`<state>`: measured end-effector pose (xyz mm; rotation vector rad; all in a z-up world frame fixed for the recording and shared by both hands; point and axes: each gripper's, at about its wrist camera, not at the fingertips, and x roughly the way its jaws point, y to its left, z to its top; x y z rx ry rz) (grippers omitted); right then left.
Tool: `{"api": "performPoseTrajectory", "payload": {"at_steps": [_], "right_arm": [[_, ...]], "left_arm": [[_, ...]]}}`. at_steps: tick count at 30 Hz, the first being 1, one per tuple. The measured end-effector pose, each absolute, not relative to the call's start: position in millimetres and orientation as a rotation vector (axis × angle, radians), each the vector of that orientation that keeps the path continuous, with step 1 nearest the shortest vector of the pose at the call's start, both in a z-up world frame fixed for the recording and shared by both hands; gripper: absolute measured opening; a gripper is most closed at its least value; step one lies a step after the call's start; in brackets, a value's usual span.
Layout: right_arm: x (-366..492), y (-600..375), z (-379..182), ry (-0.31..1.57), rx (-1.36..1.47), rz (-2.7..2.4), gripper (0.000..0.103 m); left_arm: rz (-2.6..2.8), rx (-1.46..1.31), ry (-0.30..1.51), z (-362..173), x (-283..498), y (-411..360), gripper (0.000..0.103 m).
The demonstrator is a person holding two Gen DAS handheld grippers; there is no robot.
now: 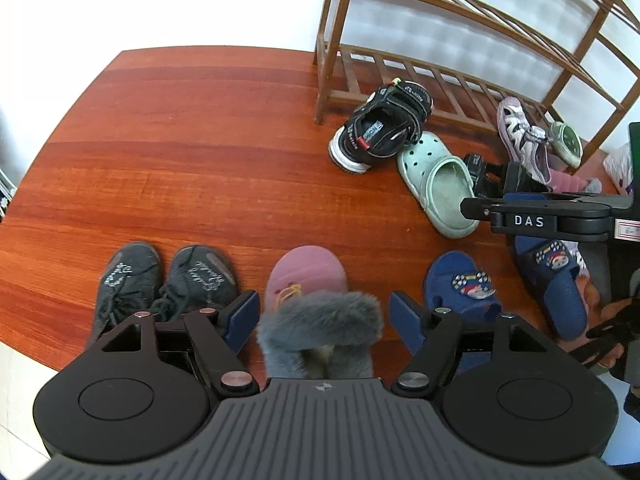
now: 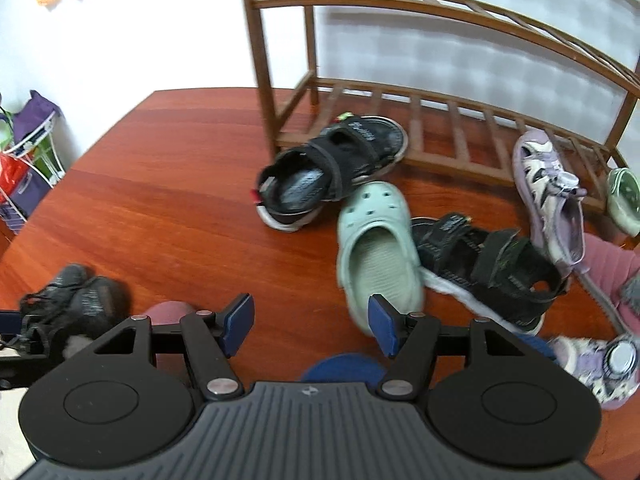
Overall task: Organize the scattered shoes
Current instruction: 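Reach the right tool to the mint-green clog and grasp its heel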
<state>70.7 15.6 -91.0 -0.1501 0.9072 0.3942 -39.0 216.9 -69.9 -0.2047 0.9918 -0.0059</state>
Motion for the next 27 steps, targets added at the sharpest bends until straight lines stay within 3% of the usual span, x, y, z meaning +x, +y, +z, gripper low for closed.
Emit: {"api": "performPoseTrajectory", "payload": {"at_steps": [6, 11, 23, 24, 25, 27], "right_arm": [[108.4, -0.7, -107.1, 0.880, -0.222, 0.375, 0.068], [139.0, -6.2, -122.0, 0.886, -0.230, 0.363, 0.050], [189.2, 6.3, -159.5, 0.889, -0.360, 0.409, 0.041], [191.1, 7.5, -160.8, 0.883, -0.369, 0.414, 0.037], [193.4, 9.8, -162.5, 0.879, -0.382, 0.426, 0.023], [195.0, 13.2, -163.9, 0.877, -0.392, 0.437, 0.022]], "left_arm": [[0.002, -0.198, 1.009, -71.6, -27.2, 196.7, 0.073], [0.021, -0.202, 1.022, -74.0, -22.6, 185.7, 0.073], [0.088, -0.240, 1.058, -82.7, -19.4, 176.8, 0.073], [0.092, -0.241, 1.059, -82.9, -19.3, 176.3, 0.073], [0.096, -0.244, 1.059, -83.0, -19.2, 175.6, 0.073], [0.103, -0.250, 1.058, -83.5, -19.0, 174.5, 0.073]]}}
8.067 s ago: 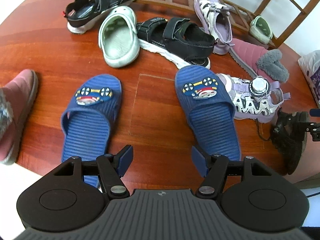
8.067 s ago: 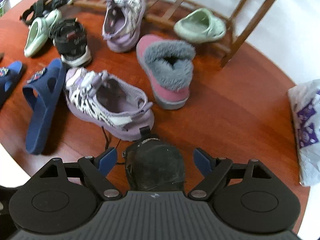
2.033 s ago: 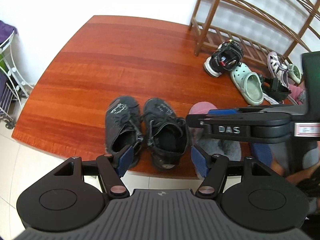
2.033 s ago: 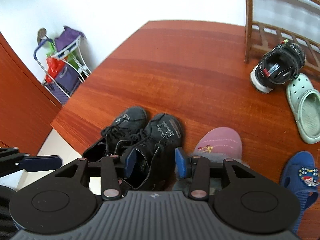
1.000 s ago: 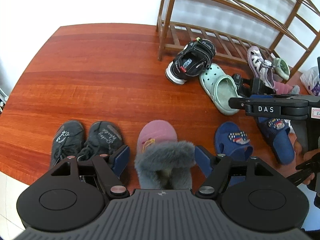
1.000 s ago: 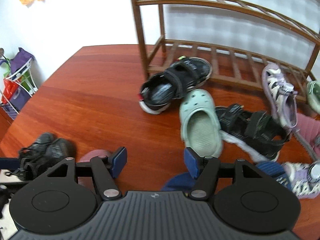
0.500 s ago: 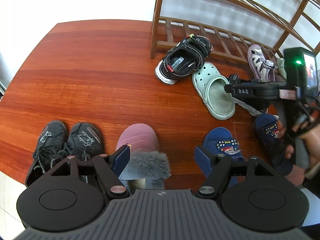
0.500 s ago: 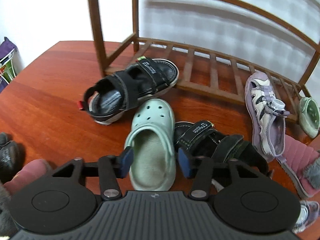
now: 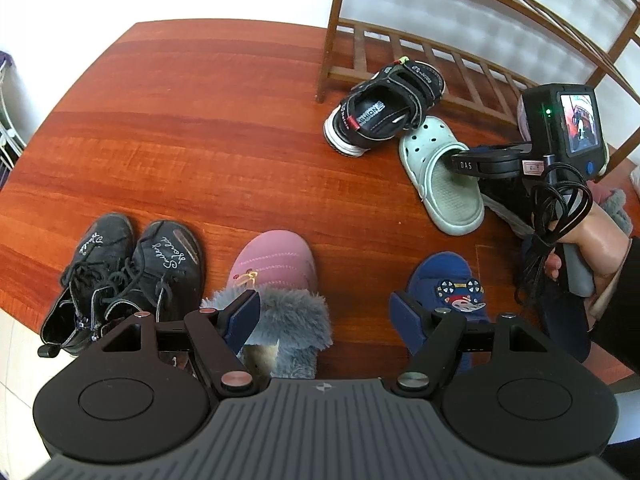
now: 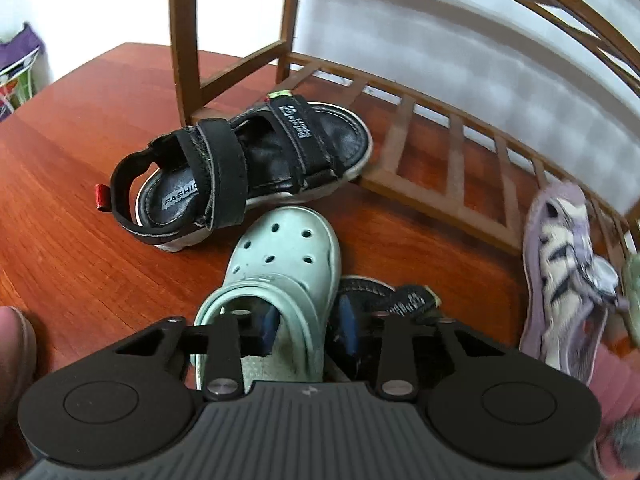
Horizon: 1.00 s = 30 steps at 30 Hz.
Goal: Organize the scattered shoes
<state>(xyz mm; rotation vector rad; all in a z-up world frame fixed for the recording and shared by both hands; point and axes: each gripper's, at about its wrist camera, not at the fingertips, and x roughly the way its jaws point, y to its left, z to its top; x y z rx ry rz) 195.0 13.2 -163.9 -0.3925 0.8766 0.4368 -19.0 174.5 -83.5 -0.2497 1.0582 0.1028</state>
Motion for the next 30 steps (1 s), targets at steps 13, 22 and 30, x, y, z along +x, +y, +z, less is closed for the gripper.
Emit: {"api": "performPoseTrajectory", "payload": {"at_steps": [13, 22, 30], "right_arm": [[169.0, -28.5, -121.9, 0.878, -0.250, 0.453, 0.011], [113.7, -75.0, -100.4, 0.893, -0.200, 0.410, 0.011], [58.2, -105.4, -117.5, 0.958, -0.192, 0.353, 0.011]], "left_arm": [[0.057, -0.245, 1.056, -86.7, -11.3, 160.4, 0.073], [-0.021, -0.214, 1.057, -88.5, -6.6, 142.1, 0.073], [-0.089, -0.166, 1.071, -90.9, -4.9, 123.4, 0.073]]}}
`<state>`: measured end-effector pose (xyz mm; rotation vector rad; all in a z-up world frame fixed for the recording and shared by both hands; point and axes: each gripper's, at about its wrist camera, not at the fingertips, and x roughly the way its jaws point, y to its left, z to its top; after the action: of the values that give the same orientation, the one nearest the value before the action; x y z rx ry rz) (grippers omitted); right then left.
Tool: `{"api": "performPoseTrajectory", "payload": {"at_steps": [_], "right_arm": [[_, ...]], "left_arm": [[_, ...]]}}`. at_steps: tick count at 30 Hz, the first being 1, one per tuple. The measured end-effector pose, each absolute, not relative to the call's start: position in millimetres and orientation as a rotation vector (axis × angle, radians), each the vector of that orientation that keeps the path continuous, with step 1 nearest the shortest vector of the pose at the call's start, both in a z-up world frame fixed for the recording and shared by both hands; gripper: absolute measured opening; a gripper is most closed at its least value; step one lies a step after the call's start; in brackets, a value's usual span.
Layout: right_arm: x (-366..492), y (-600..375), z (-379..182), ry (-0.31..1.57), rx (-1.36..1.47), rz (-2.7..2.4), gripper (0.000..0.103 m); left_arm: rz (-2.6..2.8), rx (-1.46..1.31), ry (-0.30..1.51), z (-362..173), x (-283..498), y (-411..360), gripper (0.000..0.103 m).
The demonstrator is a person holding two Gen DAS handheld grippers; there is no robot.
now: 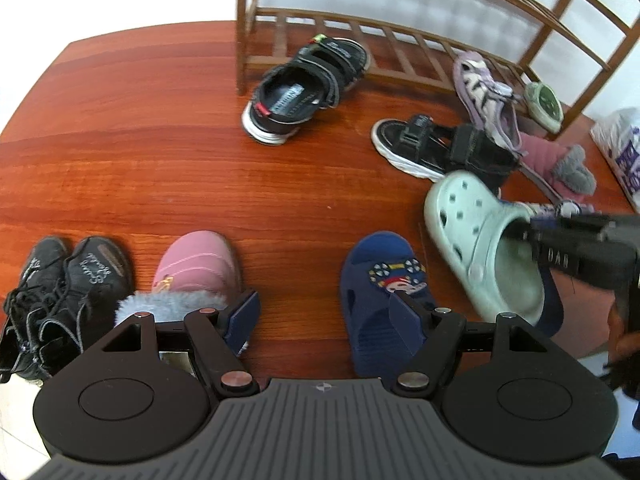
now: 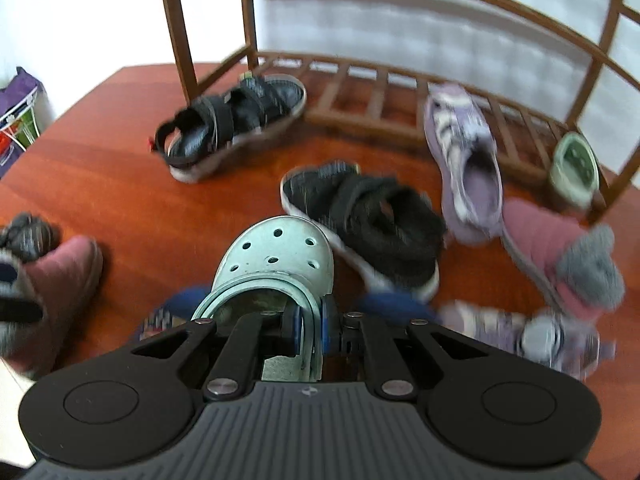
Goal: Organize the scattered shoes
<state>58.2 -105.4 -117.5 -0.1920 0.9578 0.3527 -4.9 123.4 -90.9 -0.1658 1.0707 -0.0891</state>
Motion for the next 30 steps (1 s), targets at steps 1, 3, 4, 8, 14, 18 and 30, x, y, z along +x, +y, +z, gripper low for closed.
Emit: {"api": "performPoseTrajectory", "payload": {"at_steps": [1, 3, 4, 8, 14, 18, 30], "right_arm": [[52.8, -107.8, -120.5, 0.964, -0.183, 0.344, 0.011], [44.8, -110.9, -124.9, 0.974, -0.171, 0.332, 0.011], [39.8, -113.3, -129.2, 0.982, -0.160, 0.321, 0.011], [29.7, -122.0, -145.4, 1.009, -0.124, 0.286, 0.011], [20.3, -135.6, -157.5, 1.029, -0.114, 0.242, 0.011], [16.0, -141.6, -163.0, 1.045, -0.104, 0.237, 0.012], [12.7, -153.9, -145.5, 1.061, -0.107, 0.314, 0.028]], "left_arm": [[-0.097, -0.159, 1.072, -90.8, -4.7, 121.1, 0.073], [-0.112, -0.145, 1.073, -90.1, -4.7, 116.3, 0.073], [-0.119, -0.138, 1.073, -89.8, -5.1, 114.1, 0.073], [-0.137, -0.119, 1.078, -89.9, -6.5, 107.6, 0.073], [-0.152, -0.103, 1.087, -90.8, -7.5, 100.9, 0.073], [-0.160, -0.095, 1.091, -92.2, -6.2, 97.0, 0.073], [-0.153, -0.093, 1.112, -111.9, -3.0, 90.9, 0.073]]}}
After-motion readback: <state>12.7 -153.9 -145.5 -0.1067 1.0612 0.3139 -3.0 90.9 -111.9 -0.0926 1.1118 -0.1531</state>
